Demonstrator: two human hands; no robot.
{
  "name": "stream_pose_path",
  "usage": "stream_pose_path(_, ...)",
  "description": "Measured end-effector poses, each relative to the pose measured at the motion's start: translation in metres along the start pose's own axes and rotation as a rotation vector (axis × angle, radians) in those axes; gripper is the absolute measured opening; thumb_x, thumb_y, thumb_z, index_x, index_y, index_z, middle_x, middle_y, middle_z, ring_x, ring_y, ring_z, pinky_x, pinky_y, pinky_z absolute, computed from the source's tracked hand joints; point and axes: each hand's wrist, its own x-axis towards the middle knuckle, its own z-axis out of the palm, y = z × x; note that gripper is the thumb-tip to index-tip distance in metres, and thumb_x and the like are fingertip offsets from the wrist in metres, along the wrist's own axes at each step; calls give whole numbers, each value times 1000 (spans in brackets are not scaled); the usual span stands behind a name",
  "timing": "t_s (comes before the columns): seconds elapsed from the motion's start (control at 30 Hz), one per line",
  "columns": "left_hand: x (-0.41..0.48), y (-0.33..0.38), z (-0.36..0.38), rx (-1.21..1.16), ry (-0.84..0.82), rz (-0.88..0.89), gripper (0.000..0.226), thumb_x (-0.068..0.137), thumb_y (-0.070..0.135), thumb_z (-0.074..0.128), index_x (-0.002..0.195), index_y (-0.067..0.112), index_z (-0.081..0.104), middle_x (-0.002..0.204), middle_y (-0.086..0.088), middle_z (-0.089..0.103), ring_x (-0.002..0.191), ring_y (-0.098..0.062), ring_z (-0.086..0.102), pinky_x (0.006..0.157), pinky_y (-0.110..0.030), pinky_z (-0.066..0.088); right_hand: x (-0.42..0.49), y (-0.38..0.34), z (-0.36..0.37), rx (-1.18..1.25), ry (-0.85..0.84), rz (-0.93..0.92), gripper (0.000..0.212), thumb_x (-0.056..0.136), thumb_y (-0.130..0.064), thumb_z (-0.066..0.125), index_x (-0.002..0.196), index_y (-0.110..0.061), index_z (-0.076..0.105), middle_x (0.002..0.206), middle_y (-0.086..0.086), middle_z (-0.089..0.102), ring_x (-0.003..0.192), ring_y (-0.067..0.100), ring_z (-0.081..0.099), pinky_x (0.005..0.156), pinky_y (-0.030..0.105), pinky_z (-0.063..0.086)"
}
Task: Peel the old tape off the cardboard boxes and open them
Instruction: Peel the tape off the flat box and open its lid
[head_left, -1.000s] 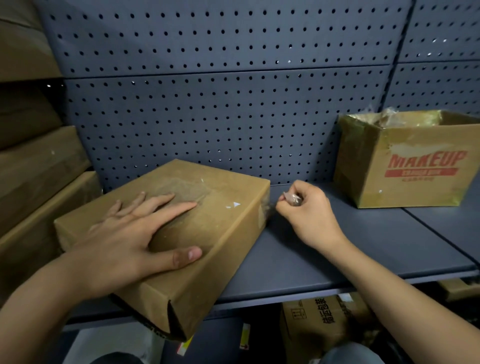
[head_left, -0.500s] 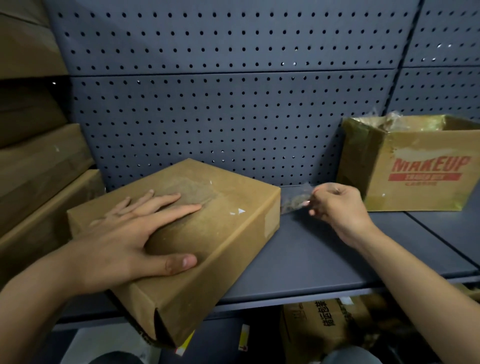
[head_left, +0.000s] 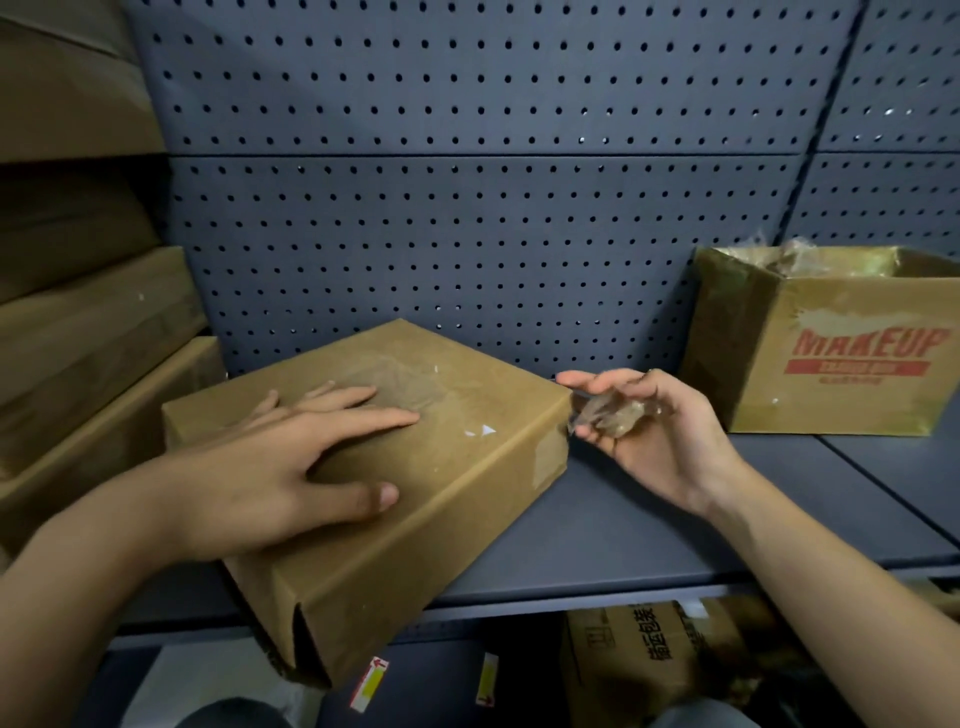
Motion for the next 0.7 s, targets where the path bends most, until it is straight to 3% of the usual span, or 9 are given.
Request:
stream_pose_path(0.1, -4, 26, 3, 18, -9, -78, 98, 49, 104, 21, 139, 65, 14, 147, 38, 10, 145, 0, 9, 123, -39, 7, 0, 4, 1, 84, 66, -5, 19, 76, -18, 43, 62, -11, 52, 86, 13, 66, 76, 21, 60, 75, 35, 43)
stream_pose_path(0.17, -2, 39, 10, 97, -4, -103, 105, 50, 104, 36, 141, 59, 10, 153, 28, 14, 146, -11, 14, 121, -43, 15, 0, 6, 1, 131, 110, -9, 15, 74, -19, 43, 61, -13, 44, 71, 8, 52, 69, 20, 57, 71, 34, 40)
stream_pose_path(0.23, 2, 43, 19, 168, 39, -90, 103, 59, 95, 48, 142, 55, 4, 159, 18, 11, 150, -18, 8, 121, -42, 10, -2, 7, 0, 172, 149, -1, 16, 74, -22, 45, 60, -14, 41, 66, 6, 43, 64, 20, 54, 69, 33, 39)
stream_pose_path(0.3, 5, 39, 22, 174, 48, -79, 99, 71, 85, 52, 144, 58, -9, 164, 13, -5, 151, -17, -8, 118, -37, -6, -3, 5, 0, 158, 127, 11, 25, 74, -32, 55, 62, -13, 43, 67, 6, 41, 67, 21, 50, 68, 33, 40)
stream_pose_path(0.4, 3, 32, 20, 195, 2, -74, 97, 79, 78, 50, 145, 58, -18, 163, 13, -18, 149, -14, -18, 114, -31, -12, -6, 0, -4, -148, 15, -32, 48, 61, -51, 84, 78, -14, 57, 72, 5, 49, 70, 19, 53, 67, 30, 45)
stream_pose_path(0.47, 3, 29, 18, 198, -19, -61, 96, 80, 77, 50, 146, 58, -18, 162, 13, -20, 148, -14, -20, 113, -30, -12, -10, -1, -4, -590, -24, -115, 52, 55, -53, 90, 93, -27, 65, 76, 9, 56, 72, 17, 55, 64, 32, 47)
stream_pose_path(0.53, 4, 27, 15, 198, -40, -52, 96, 81, 76, 51, 146, 59, -17, 162, 14, -21, 148, -13, -21, 111, -28, -14, -11, 0, -1, -950, 22, -191, 50, 55, -54, 90, 95, -39, 63, 82, 19, 60, 73, 18, 53, 66, 43, 46)
stream_pose_path(0.6, 4, 23, 14, 196, -52, -41, 96, 79, 76, 53, 144, 62, -16, 162, 14, -21, 148, -12, -20, 113, -30, -13, -10, 2, -2, -1027, 61, -236, 47, 54, -52, 86, 93, -35, 65, 80, 14, 63, 70, 17, 53, 67, 42, 46)
stream_pose_path(0.7, 2, 15, 11, 180, -55, 0, 96, 79, 73, 58, 143, 65, -12, 161, 18, -19, 143, -4, -22, 114, -28, -14, -15, 2, -9, -1101, 58, -266, 25, 66, -43, 81, 81, -25, 73, 79, -3, 65, 73, 13, 61, 72, 36, 49)
